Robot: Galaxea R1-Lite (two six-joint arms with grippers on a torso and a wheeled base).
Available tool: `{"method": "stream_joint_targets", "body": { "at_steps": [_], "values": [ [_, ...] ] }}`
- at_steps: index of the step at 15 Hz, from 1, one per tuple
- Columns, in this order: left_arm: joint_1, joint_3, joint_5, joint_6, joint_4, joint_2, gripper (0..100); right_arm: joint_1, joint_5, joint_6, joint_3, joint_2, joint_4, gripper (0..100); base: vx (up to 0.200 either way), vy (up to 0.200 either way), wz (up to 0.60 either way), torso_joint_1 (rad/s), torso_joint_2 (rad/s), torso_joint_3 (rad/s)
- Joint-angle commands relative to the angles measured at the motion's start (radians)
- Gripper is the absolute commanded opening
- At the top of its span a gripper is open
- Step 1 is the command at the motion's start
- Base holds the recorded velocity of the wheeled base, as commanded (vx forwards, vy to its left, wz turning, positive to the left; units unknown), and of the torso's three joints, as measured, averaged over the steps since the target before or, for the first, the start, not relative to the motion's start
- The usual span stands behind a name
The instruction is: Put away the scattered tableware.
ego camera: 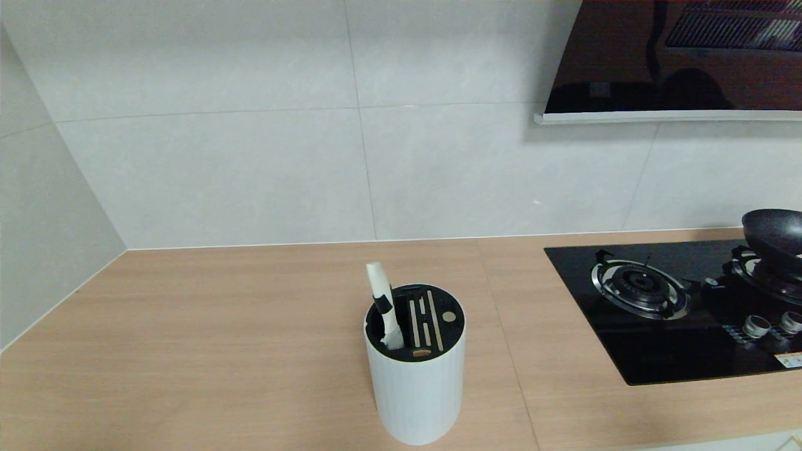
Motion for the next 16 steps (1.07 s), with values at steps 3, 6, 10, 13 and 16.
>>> {"method": "stream_joint_targets", "body": {
  "at_steps": [3,6,10,13,16],
  "values": [
    [0.045,0.1,-0.029,0.011,-0.029,-0.094,100,-0.09,0.037,-0.001,0.051,-0.19,0.065,100,0.0,0.0,0.0,0.0,0.0,0.0],
    [0.046,0.299,-0.065,0.007,-0.129,-0.094,100,-0.09,0.052,0.033,0.258,-0.19,0.064,100,0.0,0.0,0.0,0.0,0.0,0.0],
    [0.045,0.522,-0.2,-0.012,-0.282,-0.094,100,-0.09,0.066,0.047,0.362,-0.19,0.093,100,0.0,0.0,0.0,0.0,0.0,0.0],
    [0.045,0.513,-0.269,-0.059,-0.114,-0.093,100,-0.09,0.157,0.085,0.362,-0.189,0.139,100,0.0,0.0,0.0,0.0,0.0,0.0],
    [0.045,0.52,-0.286,-0.108,-0.127,-0.093,100,-0.09,0.169,0.099,0.362,-0.19,0.144,100,0.0,0.0,0.0,0.0,0.0,0.0]
  ]
}}
